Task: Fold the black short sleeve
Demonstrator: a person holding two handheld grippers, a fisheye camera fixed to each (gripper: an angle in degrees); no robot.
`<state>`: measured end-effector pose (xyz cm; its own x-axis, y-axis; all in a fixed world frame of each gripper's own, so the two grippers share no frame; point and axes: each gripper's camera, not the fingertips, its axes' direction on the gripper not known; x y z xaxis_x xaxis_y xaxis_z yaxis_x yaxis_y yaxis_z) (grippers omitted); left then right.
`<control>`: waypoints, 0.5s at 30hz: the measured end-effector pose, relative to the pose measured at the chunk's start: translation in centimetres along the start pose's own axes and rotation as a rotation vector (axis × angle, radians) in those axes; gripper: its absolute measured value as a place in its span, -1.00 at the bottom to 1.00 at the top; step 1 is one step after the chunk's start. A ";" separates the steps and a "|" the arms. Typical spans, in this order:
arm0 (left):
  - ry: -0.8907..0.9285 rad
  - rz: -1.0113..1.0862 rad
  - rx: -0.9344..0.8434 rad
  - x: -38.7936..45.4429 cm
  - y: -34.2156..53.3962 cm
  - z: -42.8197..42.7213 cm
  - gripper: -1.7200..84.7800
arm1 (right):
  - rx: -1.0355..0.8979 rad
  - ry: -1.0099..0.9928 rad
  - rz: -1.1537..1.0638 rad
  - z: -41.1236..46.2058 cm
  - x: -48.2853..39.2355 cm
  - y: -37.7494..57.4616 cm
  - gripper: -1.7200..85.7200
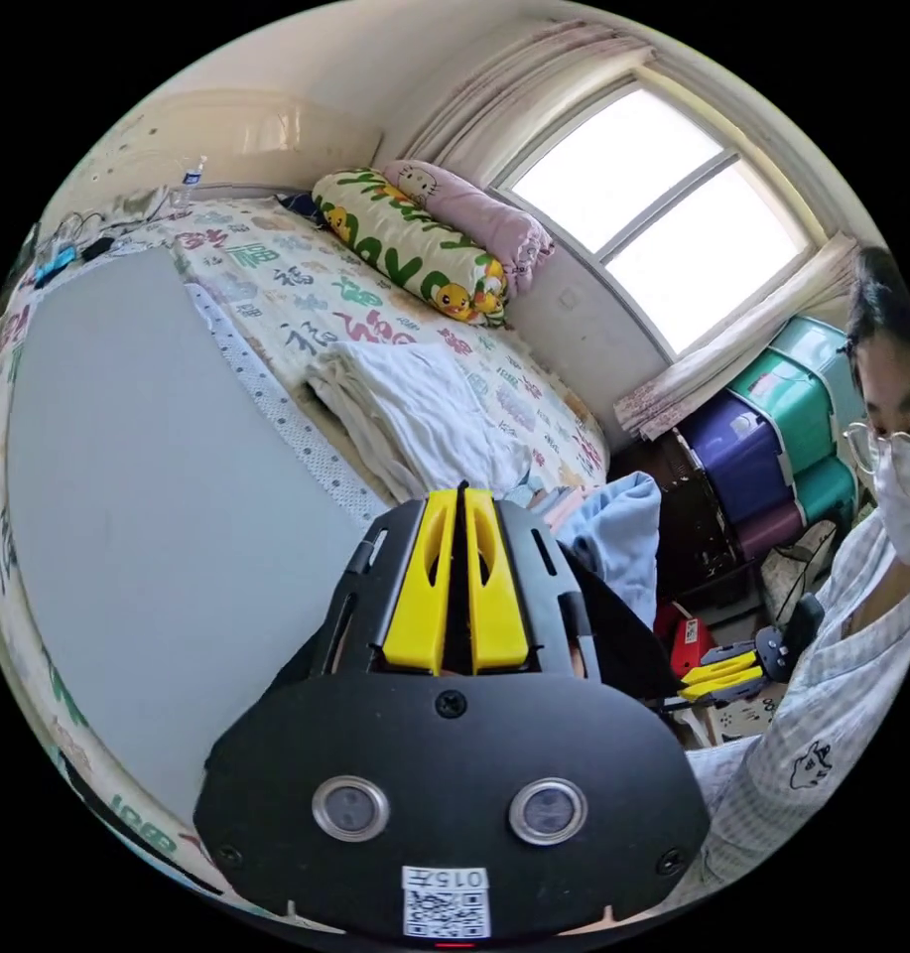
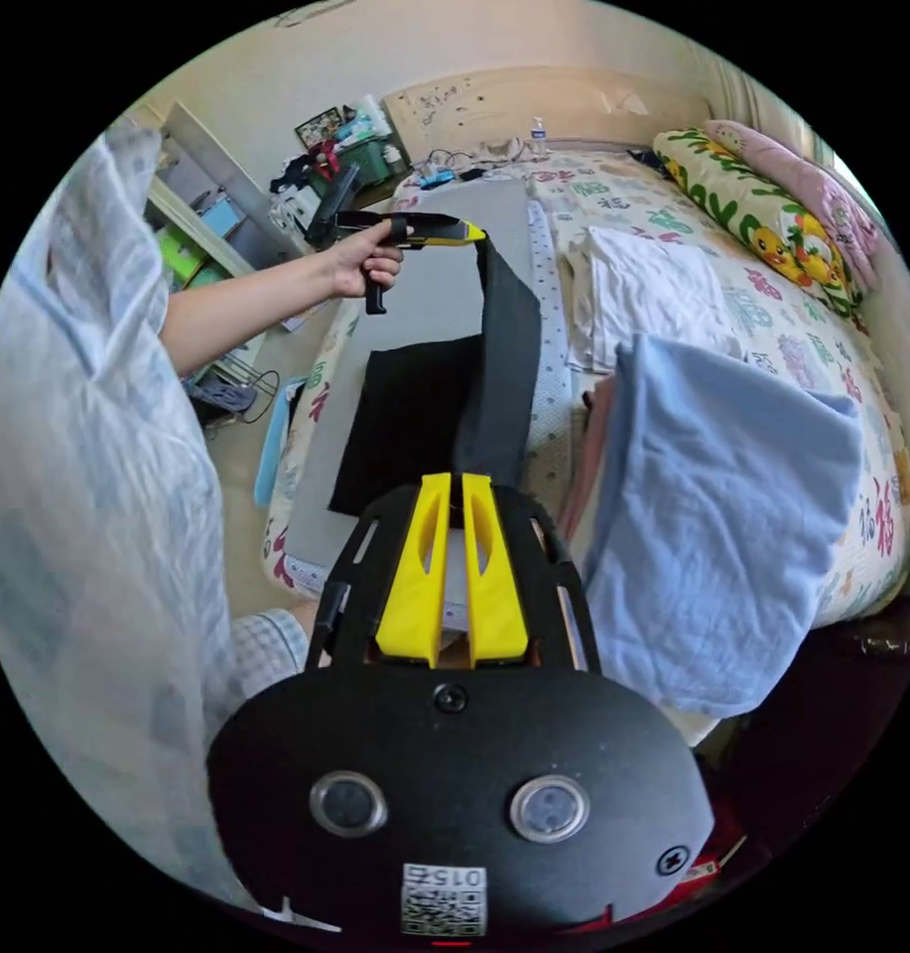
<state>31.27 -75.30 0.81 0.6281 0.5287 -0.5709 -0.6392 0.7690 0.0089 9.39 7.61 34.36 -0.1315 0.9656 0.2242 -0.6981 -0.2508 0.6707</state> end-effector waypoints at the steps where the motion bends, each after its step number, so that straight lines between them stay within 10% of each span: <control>1: -0.018 -0.049 0.010 -1.7 1.3 -2.2 -0.94 | -0.018 -0.051 -0.044 1.2 -2.9 -0.9 -0.94; 15: -0.213 -0.387 0.046 -17.7 13.6 -12.8 -0.92 | -0.314 -0.080 -0.290 18.7 -27.6 -9.0 -0.94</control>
<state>5.78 -78.82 0.55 0.8979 0.2573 -0.3573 -0.3217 0.9374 -0.1333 32.49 -18.02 35.39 0.1482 0.9816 0.1204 -0.8800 0.0754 0.4690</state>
